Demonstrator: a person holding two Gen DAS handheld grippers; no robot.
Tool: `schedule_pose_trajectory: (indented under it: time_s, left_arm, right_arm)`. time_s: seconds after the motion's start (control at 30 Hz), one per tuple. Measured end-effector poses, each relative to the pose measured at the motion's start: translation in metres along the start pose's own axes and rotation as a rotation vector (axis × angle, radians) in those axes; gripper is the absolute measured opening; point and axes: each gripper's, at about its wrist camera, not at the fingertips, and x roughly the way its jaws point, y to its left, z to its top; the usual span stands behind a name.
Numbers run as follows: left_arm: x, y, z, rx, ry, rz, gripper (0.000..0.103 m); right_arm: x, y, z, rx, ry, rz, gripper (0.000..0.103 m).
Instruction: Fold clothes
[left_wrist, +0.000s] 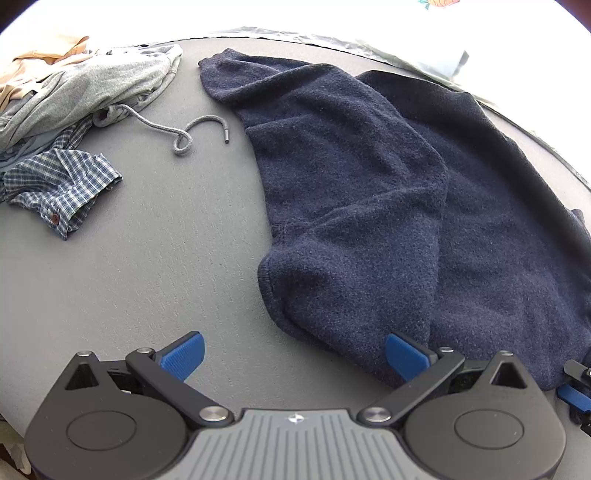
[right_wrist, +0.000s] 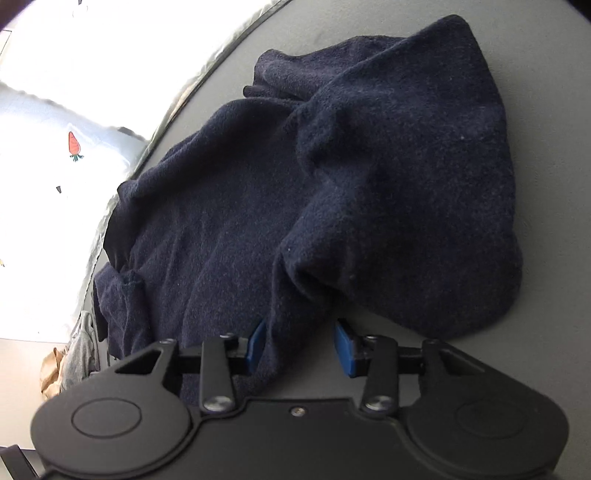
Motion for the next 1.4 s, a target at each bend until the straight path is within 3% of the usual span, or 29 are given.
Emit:
schedule_pose_trajectory:
  time_s: [0.07, 0.17, 0.2, 0.23, 0.27, 0.37, 0.47, 0.6, 0.67, 0.73, 0.77, 0.8, 0.83, 0.9, 1.03, 1.13, 1.2, 1.27, 1.4]
  left_arm:
    - [0.0, 0.0, 0.001, -0.008, -0.001, 0.012, 0.103]
    - [0.004, 0.0, 0.002, -0.016, 0.021, 0.017, 0.103]
    - [0.005, -0.001, 0.002, -0.017, 0.028, 0.02, 0.103]
    - [0.005, -0.002, 0.001, -0.014, 0.03, 0.025, 0.103]
    - [0.004, -0.003, 0.001, -0.006, 0.027, 0.029, 0.103]
    - [0.001, -0.006, 0.001, 0.008, 0.022, 0.042, 0.103]
    - [-0.002, -0.004, 0.002, 0.009, 0.018, 0.065, 0.103]
    - [-0.001, -0.001, 0.009, -0.004, 0.014, 0.078, 0.103]
    - [-0.001, 0.0, 0.012, -0.019, 0.006, 0.085, 0.103]
    - [0.002, 0.002, 0.016, -0.034, 0.008, 0.086, 0.103]
    - [0.003, 0.003, 0.018, -0.042, 0.01, 0.087, 0.103]
    - [0.005, 0.003, 0.02, -0.047, 0.014, 0.087, 0.103]
    - [0.007, 0.003, 0.021, -0.051, 0.02, 0.087, 0.103]
    - [0.011, 0.003, 0.023, -0.054, 0.032, 0.082, 0.103]
    - [0.019, 0.0, 0.022, -0.024, 0.058, 0.065, 0.103]
    - [0.024, 0.0, 0.019, 0.011, 0.079, 0.062, 0.103]
    - [0.027, 0.002, 0.017, 0.024, 0.094, 0.058, 0.103]
    - [0.026, 0.008, 0.015, 0.027, 0.095, 0.051, 0.103]
    - [0.021, 0.024, 0.011, 0.028, 0.089, 0.054, 0.103]
  right_arm:
    - [0.0, -0.001, 0.006, 0.017, -0.054, 0.004, 0.046]
    - [0.01, 0.007, 0.01, -0.042, -0.067, 0.001, 0.045]
    - [0.011, 0.012, 0.009, -0.089, -0.071, -0.02, 0.037]
    - [0.011, 0.021, 0.006, -0.185, -0.089, -0.071, 0.016]
    - [0.012, 0.03, 0.003, -0.283, -0.108, -0.124, 0.016]
    - [-0.003, 0.032, 0.013, -0.364, -0.217, -0.178, 0.011]
    - [-0.014, 0.036, 0.054, -0.481, -0.35, -0.283, 0.01]
    - [-0.02, 0.043, 0.143, -0.611, -0.552, -0.468, 0.01]
    - [-0.014, 0.053, 0.186, -0.661, -0.592, -0.6, 0.012]
    - [-0.01, 0.065, 0.21, -0.627, -0.59, -0.66, 0.023]
    - [-0.016, 0.068, 0.218, -0.605, -0.578, -0.666, 0.024]
    - [-0.018, 0.072, 0.216, -0.589, -0.582, -0.636, 0.027]
    - [-0.02, 0.077, 0.208, -0.577, -0.576, -0.593, 0.038]
    - [-0.015, 0.087, 0.175, -0.58, -0.552, -0.535, 0.046]
    - [0.006, 0.109, 0.106, -0.638, -0.465, -0.416, 0.046]
    - [0.033, 0.136, 0.054, -0.756, -0.351, -0.265, 0.048]
    - [0.053, 0.154, 0.029, -0.866, -0.316, -0.235, 0.049]
    - [0.07, 0.171, 0.015, -0.933, -0.294, -0.224, 0.05]
    - [0.098, 0.201, 0.01, -0.983, -0.257, -0.15, 0.063]
